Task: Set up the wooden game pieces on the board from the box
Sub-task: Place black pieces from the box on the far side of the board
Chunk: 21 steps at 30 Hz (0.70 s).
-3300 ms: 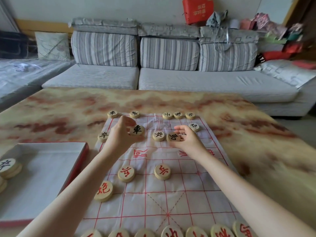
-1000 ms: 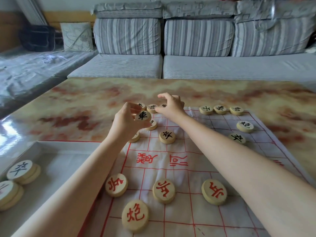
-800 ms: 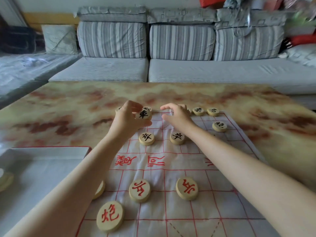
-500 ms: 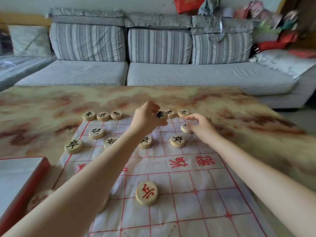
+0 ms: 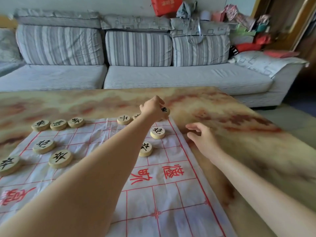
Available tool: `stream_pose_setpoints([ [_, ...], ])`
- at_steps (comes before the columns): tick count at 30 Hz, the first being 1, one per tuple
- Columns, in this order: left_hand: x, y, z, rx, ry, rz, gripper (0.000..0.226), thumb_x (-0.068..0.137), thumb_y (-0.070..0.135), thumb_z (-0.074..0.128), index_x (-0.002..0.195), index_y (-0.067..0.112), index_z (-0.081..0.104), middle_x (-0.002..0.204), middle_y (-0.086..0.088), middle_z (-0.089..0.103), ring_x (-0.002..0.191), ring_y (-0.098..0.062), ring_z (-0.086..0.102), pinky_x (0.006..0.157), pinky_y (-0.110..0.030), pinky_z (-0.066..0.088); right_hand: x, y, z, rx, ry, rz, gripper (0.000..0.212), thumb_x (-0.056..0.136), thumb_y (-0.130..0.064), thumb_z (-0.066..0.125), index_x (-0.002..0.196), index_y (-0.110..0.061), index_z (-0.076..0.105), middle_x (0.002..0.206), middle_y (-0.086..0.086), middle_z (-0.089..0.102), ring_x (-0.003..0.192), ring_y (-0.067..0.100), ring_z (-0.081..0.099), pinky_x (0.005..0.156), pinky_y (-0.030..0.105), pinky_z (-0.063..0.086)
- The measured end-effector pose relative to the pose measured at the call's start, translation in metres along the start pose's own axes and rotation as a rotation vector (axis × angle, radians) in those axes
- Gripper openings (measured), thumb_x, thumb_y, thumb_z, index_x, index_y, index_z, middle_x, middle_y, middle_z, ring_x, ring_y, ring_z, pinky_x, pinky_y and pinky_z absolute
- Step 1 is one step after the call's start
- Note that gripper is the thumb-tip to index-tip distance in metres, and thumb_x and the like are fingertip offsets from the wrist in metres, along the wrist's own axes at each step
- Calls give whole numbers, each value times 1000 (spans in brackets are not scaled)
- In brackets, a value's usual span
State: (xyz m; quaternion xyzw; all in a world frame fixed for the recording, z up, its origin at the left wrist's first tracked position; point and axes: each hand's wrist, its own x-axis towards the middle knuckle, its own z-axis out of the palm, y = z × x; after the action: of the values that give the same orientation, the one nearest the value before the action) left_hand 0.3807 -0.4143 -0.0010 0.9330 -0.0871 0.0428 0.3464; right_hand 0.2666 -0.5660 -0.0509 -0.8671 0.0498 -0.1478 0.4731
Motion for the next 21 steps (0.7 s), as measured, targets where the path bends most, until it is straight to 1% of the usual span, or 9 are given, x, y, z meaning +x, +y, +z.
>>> stream_pose_setpoints([
  [2,6,0,5,47,-33,10,50,69,22,75,114,22,53,114,3,65,115,-18,52,101,-35,26,-3,-1,3,14,-4,-28,24,85,-7,57,106,-14,64,106,-2,63,106,12,54,89,18,41],
  [4,13,0,8,84,-44,22,50,68,24,76,113,22,54,114,3,65,116,-19,52,105,-38,25,-5,1,7,-27,23,-73,24,80,-22,58,103,-22,66,101,-9,64,110,16,51,98,32,42],
  [5,15,-1,10,95,-44,24,50,68,25,77,112,23,55,114,3,65,116,-19,52,105,-38,25,-6,1,8,-67,29,-96,25,79,-27,58,103,-24,66,99,-13,62,113,16,48,100,35,39],
  [9,22,-1,17,79,-49,21,47,69,28,74,112,23,56,112,5,65,113,-18,53,99,-34,25,-8,1,9,-109,28,-99,34,76,-40,58,107,-26,62,93,-26,52,117,11,39,104,32,33],
  [11,22,0,19,90,-48,28,47,69,28,74,112,23,56,111,5,66,113,-17,52,98,-34,25,-8,1,10,-112,21,-105,33,78,-38,61,109,-26,62,91,-27,49,118,10,37,105,33,32],
  [14,24,1,21,122,-49,41,50,68,29,76,114,23,57,113,5,65,115,-17,51,100,-35,23,-7,1,10,-140,42,-104,28,82,-31,63,109,-25,62,94,-25,51,116,11,36,106,34,31],
  [16,24,1,23,132,-49,43,51,69,29,76,115,22,56,114,5,65,116,-16,52,102,-35,22,-9,1,10,-158,40,-114,29,81,-34,62,109,-26,62,92,-27,50,116,12,37,106,36,32],
  [18,23,0,25,130,-70,27,54,69,31,77,117,21,55,115,5,65,115,-16,53,108,-38,20,-8,2,10,-165,40,-118,32,79,-38,62,109,-26,63,88,-29,47,116,13,37,105,37,32],
  [21,24,-4,26,106,-81,14,58,67,34,78,119,21,54,118,4,64,116,-16,53,111,-42,18,-7,2,10,-168,59,-128,30,80,-33,64,109,-25,63,85,-29,45,116,15,38,105,37,32],
])
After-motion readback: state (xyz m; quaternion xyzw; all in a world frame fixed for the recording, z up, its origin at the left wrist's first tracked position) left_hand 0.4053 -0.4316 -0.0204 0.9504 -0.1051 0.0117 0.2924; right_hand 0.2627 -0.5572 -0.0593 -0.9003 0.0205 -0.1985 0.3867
